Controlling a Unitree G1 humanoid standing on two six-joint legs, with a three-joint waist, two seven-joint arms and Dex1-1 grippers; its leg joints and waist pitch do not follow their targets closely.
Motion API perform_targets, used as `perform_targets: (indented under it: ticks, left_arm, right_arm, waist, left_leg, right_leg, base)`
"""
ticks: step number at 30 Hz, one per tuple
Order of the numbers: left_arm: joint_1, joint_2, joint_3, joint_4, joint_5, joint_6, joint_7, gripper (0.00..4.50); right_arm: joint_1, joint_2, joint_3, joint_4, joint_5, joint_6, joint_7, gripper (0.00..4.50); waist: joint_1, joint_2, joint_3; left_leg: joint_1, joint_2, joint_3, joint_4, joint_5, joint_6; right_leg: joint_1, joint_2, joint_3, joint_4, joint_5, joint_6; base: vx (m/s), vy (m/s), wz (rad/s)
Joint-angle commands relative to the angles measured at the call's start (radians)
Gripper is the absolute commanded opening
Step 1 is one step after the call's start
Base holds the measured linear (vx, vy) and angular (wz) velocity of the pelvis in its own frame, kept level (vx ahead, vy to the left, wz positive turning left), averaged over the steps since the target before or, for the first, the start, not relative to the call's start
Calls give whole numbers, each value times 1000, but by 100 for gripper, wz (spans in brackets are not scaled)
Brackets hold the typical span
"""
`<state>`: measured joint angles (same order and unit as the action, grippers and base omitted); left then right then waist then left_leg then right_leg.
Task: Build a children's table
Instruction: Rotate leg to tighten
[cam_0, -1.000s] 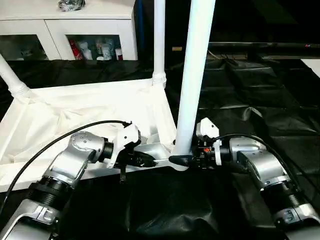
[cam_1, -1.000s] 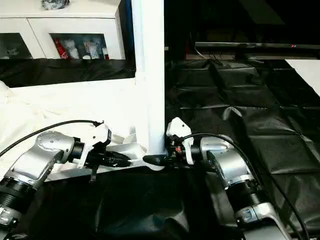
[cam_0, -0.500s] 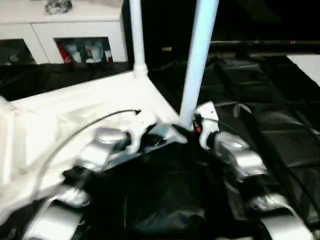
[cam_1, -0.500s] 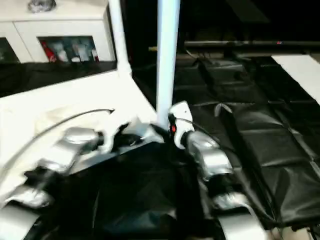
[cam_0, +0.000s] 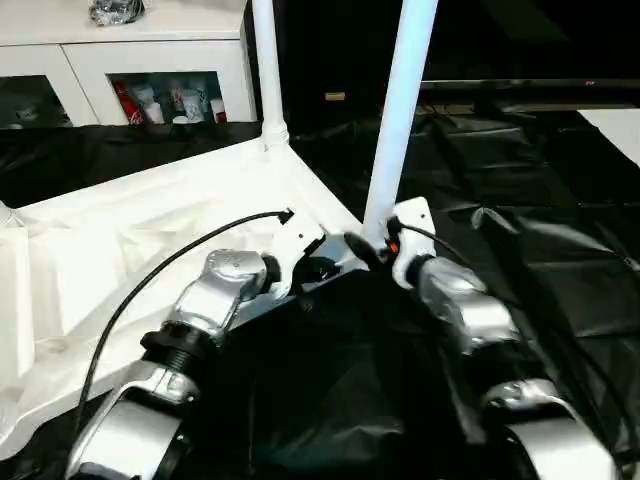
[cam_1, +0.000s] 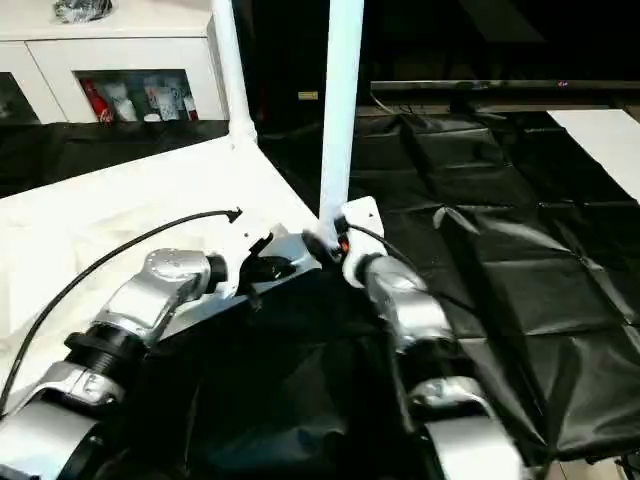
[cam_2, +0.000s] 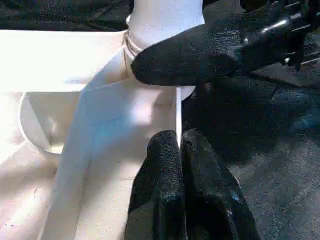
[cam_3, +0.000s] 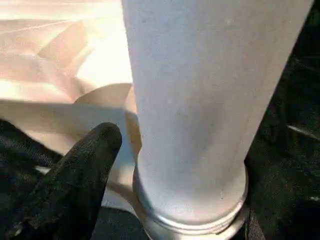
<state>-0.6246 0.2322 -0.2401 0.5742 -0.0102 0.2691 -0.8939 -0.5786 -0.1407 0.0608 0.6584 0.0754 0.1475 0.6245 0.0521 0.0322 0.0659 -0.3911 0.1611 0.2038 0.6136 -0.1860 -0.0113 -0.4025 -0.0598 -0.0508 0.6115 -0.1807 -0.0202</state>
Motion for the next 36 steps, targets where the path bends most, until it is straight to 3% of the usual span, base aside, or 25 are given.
perform_targets:
  ticks: [1,4,9,16,19,30,33,36]
  left_arm:
    - [6,-7,-22,-74,-48,-46,-57,0]
    - [32,24,-31,-109,-60,-58,-122,0]
    - [80,110,-67,-161,-59,-84,-258,0]
    - [121,189,-82,-196,-57,-94,-360,0]
    - [141,225,-85,-209,-62,-96,-388,0]
    - [156,243,-85,-228,-71,-85,-411,0]
    - [141,206,-67,-213,-75,-66,-353,0]
    - [106,146,-40,-180,-71,-45,-256,0]
  right_arm:
    - [17,8,95,-67,19,-15,146,390]
    - [34,-43,106,-105,27,-26,228,390]
    - [78,-151,129,-194,47,-56,407,390]
    - [103,-225,142,-266,91,-9,553,390]
    - [110,-244,149,-284,101,13,592,356]
    - [127,-249,170,-301,106,41,614,255]
    - [139,-231,171,-304,108,53,602,236]
    - [147,-186,150,-287,116,71,536,212]
  waist:
    - [6,-9,-79]
    - [3,-9,-77]
    - [14,-8,-72]
    - [22,-8,-69]
    - [29,-10,-69]
    - [32,-8,-73]
    - [32,-7,-73]
    - [35,-7,-71]
  left_leg:
    - [22,75,-39,-70,-149,62]
    - [24,76,-37,-70,-156,65]
    - [30,82,-37,-75,-203,53]
    - [32,83,-40,-81,-231,33]
    - [31,82,-39,-81,-225,30]
    - [30,80,-39,-78,-201,30]
    - [30,80,-38,-78,-203,28]
    - [38,80,-38,-78,-230,16]
  right_leg:
    - [55,-100,50,-66,-142,-250]
    - [48,-98,51,-70,-166,-249]
    - [41,-97,52,-76,-239,-232]
    - [39,-97,52,-79,-298,-216]
    - [37,-97,53,-78,-299,-213]
    - [39,-96,52,-73,-259,-222]
    - [38,-95,52,-73,-262,-220]
    - [33,-97,53,-80,-292,-222]
  base:
    - [0,0,0]
    - [0,0,0]
    - [0,0,0]
    - [0,0,0]
    - [0,0,0]
    - [0,0,0]
    - [0,0,0]
    - [0,0,0]
